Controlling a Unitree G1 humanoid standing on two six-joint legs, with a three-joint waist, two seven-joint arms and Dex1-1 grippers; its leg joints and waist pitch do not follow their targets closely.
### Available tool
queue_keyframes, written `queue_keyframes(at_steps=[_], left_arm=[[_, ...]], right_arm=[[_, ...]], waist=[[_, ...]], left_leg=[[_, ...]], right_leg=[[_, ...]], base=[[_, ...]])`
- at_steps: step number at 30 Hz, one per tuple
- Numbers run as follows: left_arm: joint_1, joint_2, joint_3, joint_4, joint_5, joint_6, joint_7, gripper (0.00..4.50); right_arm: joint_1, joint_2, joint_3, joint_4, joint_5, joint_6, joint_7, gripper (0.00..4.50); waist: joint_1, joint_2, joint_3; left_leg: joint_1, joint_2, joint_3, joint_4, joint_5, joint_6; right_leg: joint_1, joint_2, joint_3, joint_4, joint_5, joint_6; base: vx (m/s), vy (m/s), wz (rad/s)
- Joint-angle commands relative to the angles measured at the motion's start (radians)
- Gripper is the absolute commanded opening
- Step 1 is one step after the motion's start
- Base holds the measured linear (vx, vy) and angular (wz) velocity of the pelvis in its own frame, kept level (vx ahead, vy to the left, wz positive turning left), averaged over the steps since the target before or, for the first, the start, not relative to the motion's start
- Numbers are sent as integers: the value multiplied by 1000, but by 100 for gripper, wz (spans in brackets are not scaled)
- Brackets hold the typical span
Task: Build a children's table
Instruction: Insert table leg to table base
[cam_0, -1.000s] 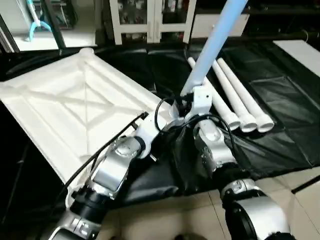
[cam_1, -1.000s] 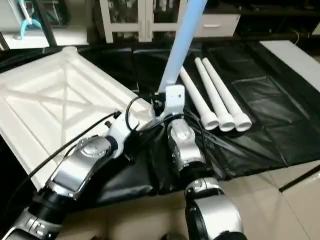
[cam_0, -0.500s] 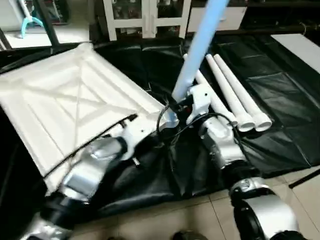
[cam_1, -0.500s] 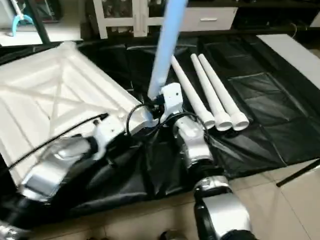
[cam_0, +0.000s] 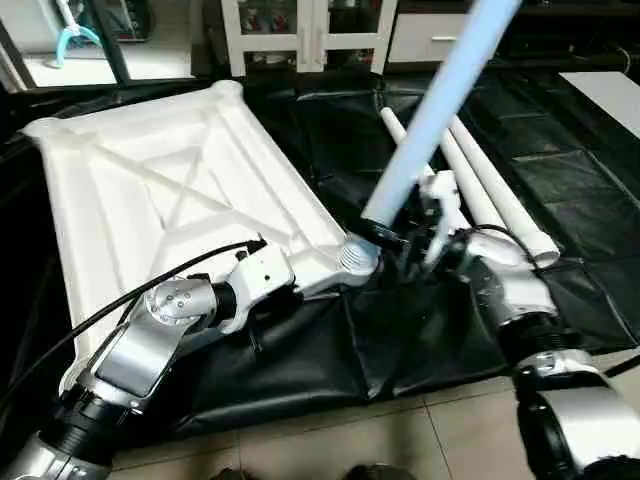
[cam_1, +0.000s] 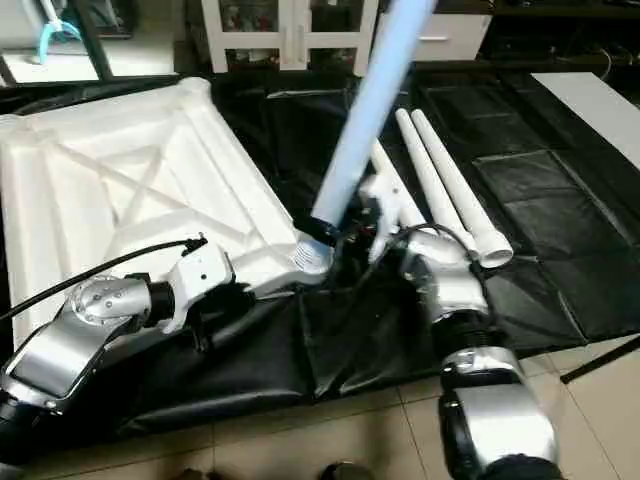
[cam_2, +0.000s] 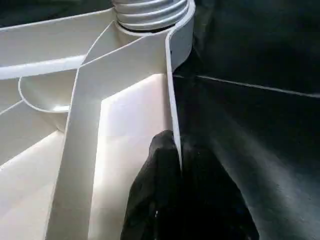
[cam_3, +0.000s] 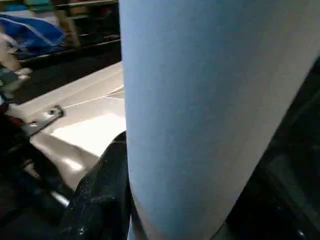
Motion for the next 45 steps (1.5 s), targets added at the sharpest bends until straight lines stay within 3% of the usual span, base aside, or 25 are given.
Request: queue_keyframes(at_steps=[1,7,16,20,24,32,45], left_arm=[[-4,1,-31,-25,-26,-48,-54,0],[0,5,-41,-24,-28,-61,-74,0],[-1,9,-59,-18,-16,-73,-93,0],[-1,6,-55,-13,-7,-78,-82,0],[2,2,-52,-10,-4,-79,-67,0],[3,-5,-52,-8,-6,-74,-58,0],[-3,-10,-53,1,4,-81,-58,0]], right_arm=[[40,-23,29,30,-32,42,41,186],[41,-57,80,40,-88,8,88,186],[26,-63,106,60,-114,3,122,186],[62,-53,113,66,-130,-39,89,186],[96,-41,108,70,-142,-85,39,186],[172,-2,90,44,-122,-87,-14,186],[175,18,45,52,-86,-67,-94,186]], waist=[[-3,11,-65],[-2,9,-66],[-1,4,-71],[-1,1,-71],[-1,2,-68],[-7,2,-65],[-8,6,-63]], left_leg=[[10,44,3,-57,6,140],[7,42,3,-54,-15,112],[5,39,2,-47,41,148],[5,40,2,-46,43,155],[9,42,2,-50,12,137],[10,41,0,-58,-72,76],[11,43,-2,-65,-124,49]], right_leg=[[51,-70,45,-42,83,-337],[52,-69,44,-42,58,-326],[54,-68,43,-33,116,-332],[54,-69,42,-33,103,-332],[50,-67,41,-37,66,-323],[51,-66,43,-46,16,-303],[49,-66,43,-55,-39,-284]], base=[[0,0,0],[0,0,0],[0,0,0],[0,0,0],[0,0,0],[0,0,0],[0,0,0]])
